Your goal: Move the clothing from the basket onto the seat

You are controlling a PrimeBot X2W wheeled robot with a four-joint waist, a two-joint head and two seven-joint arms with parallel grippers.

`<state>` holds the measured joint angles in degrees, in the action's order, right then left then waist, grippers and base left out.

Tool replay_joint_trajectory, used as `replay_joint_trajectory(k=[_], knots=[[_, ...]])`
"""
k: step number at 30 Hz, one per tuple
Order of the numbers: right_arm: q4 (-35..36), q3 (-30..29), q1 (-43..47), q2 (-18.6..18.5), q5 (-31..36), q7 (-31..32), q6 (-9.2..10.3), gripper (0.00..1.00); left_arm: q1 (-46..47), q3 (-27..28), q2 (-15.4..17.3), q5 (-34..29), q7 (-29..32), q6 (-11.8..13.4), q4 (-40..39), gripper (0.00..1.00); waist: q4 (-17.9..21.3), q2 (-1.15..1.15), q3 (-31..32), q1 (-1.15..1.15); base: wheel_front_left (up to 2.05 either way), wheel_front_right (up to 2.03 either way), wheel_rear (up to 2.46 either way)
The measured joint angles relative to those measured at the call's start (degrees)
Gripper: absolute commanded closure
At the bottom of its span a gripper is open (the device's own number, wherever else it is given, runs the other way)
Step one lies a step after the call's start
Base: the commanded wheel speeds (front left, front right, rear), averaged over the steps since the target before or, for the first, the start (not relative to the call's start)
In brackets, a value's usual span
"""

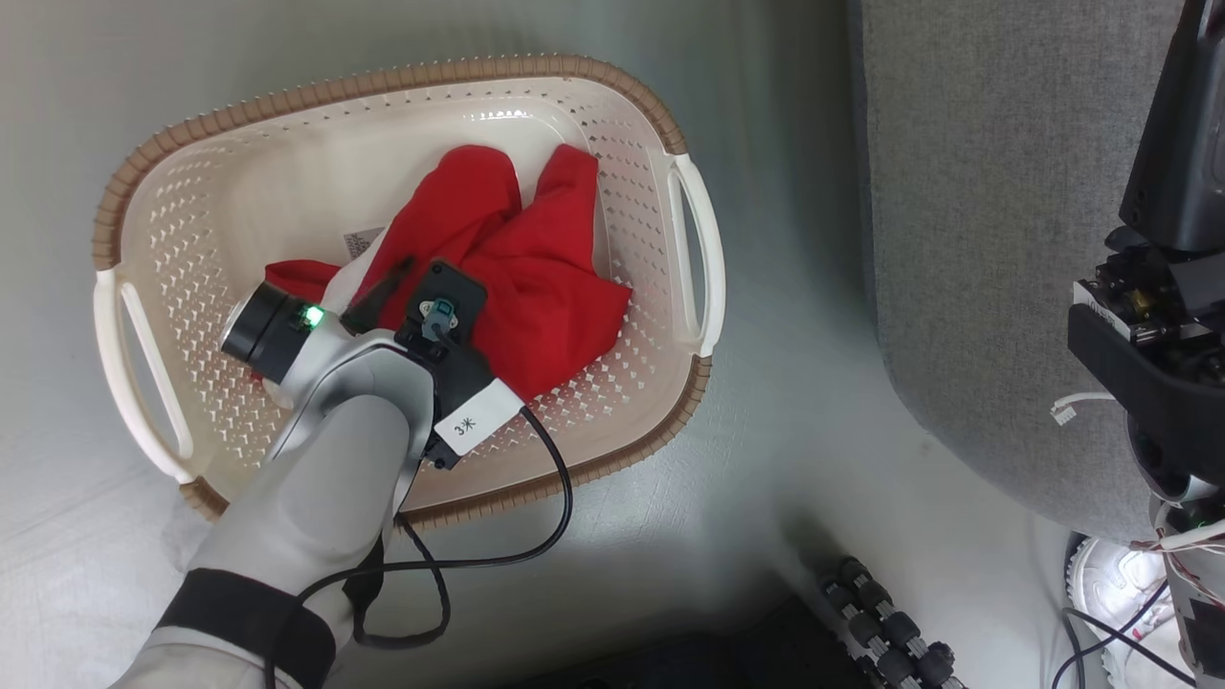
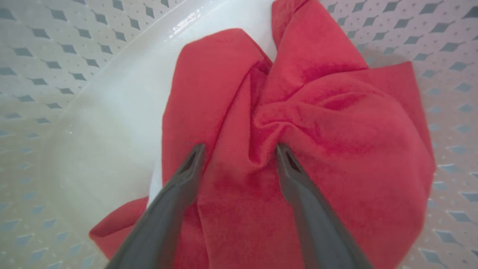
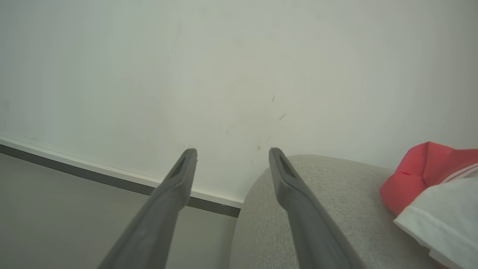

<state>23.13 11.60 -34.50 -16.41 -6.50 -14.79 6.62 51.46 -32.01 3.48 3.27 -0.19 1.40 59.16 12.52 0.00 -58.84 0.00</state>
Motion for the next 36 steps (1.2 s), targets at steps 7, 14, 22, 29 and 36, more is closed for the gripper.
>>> replay_joint_trajectory(k=[7, 14, 22, 29, 36], knots=[[-1.5, -0.1, 0.0, 0.1, 0.1, 0.0, -0.01, 0.0, 0.0, -0.3, -0.1, 0.0, -2.0, 0.0, 1.7, 1.0, -0.1, 0.0, 0.5, 0.0, 0.0, 0.0, 0.0], [-5.9, -0.2, -0.1, 0.2, 0.1, 0.0, -0.08, 0.0, 0.0, -0.7, -0.4, 0.8, -6.7, -2.0, 1.4, 1.0, -0.8, 0.0, 2.9, 0.0, 0.0, 0.0, 0.0], [-11.1, 0.5, 0.0, 0.9, 0.0, 0.0, -0.6, 0.0, -0.1, -0.2, -0.8, 3.8, -12.6, -4.0, -0.8, 1.0, -2.3, 0.0, 8.0, 0.0, 0.0, 0.0, 0.0], [-15.0, 0.4, 1.7, 1.2, -0.3, 0.0, -1.1, 0.0, -2.0, -1.2, -0.9, 7.1, -13.8, -5.5, -5.8, 1.0, -4.5, 0.0, 14.1, -0.01, 0.0, 0.0, 0.0], [-18.3, 0.0, 4.5, 1.2, -0.6, 0.0, -1.58, 0.0, -2.8, -1.0, -1.0, 9.5, -14.1, -6.0, -10.6, 1.0, -6.7, 0.0, 19.8, -0.01, 0.0, 0.0, 0.0]])
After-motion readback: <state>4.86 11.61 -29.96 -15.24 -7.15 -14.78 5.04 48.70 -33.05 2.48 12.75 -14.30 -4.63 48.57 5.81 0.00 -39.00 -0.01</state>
